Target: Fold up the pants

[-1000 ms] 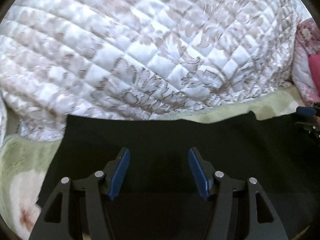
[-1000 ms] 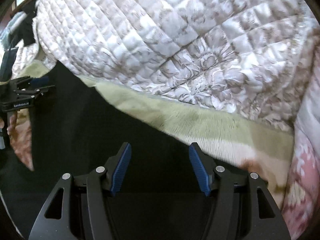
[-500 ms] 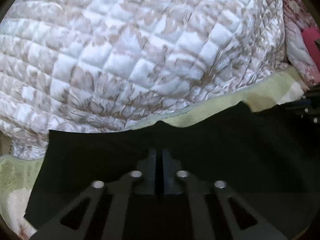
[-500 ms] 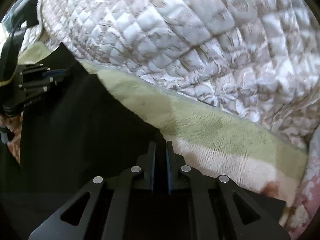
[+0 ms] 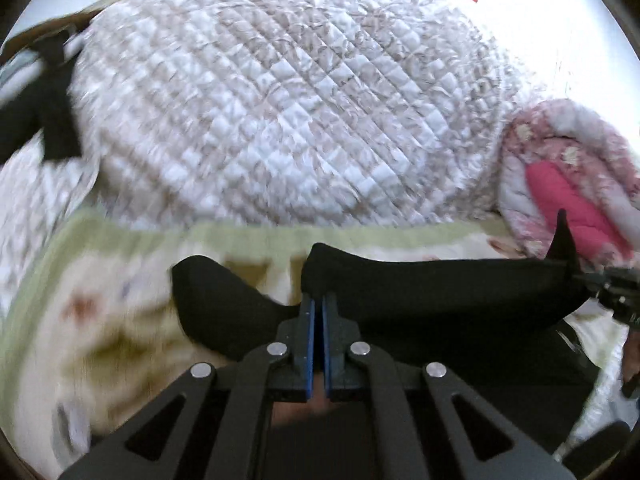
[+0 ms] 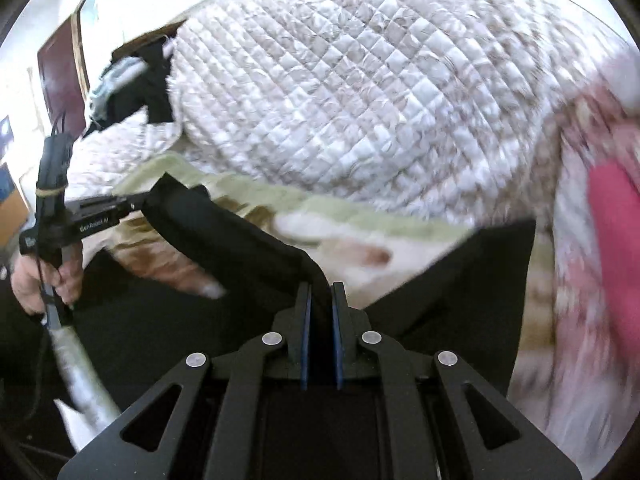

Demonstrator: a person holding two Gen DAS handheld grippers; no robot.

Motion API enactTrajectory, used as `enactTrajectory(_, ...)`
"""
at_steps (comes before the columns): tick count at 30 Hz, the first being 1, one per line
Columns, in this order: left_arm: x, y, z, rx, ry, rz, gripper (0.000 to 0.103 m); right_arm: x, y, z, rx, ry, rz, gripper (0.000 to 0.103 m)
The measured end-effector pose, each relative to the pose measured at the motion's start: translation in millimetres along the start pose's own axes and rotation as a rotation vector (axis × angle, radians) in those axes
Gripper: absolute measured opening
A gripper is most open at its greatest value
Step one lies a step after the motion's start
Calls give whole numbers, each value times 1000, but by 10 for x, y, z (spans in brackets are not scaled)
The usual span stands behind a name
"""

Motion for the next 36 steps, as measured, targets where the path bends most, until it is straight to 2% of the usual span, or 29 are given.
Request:
enactTrajectory(2, 24, 300, -173, -19, 9, -20, 4, -99, 348, -54, -45, -4, 47, 8)
enactTrajectory(4, 48, 638, -262, -64, 14, -30, 5, -130, 730, 37, -141, -3, 109, 9)
enactTrajectory(6, 76, 988, -274, -139, 19, -47, 5, -111, 1093, 164, -225, 12, 182, 10)
enactTrajectory(7, 68, 1134, -272, -174, 11, -52, 5, -99, 1215, 204, -258, 13, 217, 14)
enactTrajectory(8, 61, 1271, -285, -207, 4, -56, 5, -94, 1318, 211, -274, 10, 256, 17)
enactTrajectory(10, 30, 1430, -355, -237, -6, -68, 8, -125, 1310, 107, -232, 5, 269, 23)
enactTrajectory(11, 16, 1458, -410, -236, -8, -70, 8, -147, 1284, 54, -209, 7, 268, 25)
enactTrajectory(15, -81, 1391, -622, -199, -24, -108, 9, -112, 1167, -68, -119, 8, 307, 47)
enactTrajectory(16, -103, 1326, -654, -180, -30, -115, 13, -82, 1133, -83, -96, 17, 312, 47)
enactTrajectory(18, -106, 1176, -649, -145, -40, -112, 33, -9, 1011, -52, -66, 33, 324, 47)
enactTrajectory(19, -87, 1103, -605, -135, -43, -103, 48, 7, 954, -10, -57, 37, 336, 47)
enactTrajectory(23, 63, 859, -195, -154, -66, -39, 51, 115, 935, 70, -21, 69, 378, 47)
enactTrajectory(28, 160, 908, 401, -249, -126, 51, 51, 298, 1083, 32, -18, 126, 414, 47)
enactTrajectory(30, 147, 956, 527, -260, -147, 65, 47, 363, 1107, -1, -8, 129, 440, 47)
enactTrajectory(31, 154, 944, 522, -238, -164, 82, 33, 381, 1111, 2, -7, 128, 451, 47)
enactTrajectory(32, 158, 936, 513, -227, -179, 104, 11, 391, 1113, 9, -8, 123, 460, 47)
enactTrajectory(33, 157, 938, 499, -227, -177, 105, 5, 393, 1107, 21, -7, 112, 470, 47)
enactTrajectory(36, 60, 908, 334, -189, -181, 56, 5, 330, 1071, 45, -5, 91, 459, 47)
Point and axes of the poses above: each gripper's, at about its wrist camera, not at the fingertips, and z roughly the way its jaws point, x to its right, y to its underside, the point moved 7 cm from there along z, roughly the way its jaws point, and after that the axes turned 1 degree about -y, right-handed, at the moved point
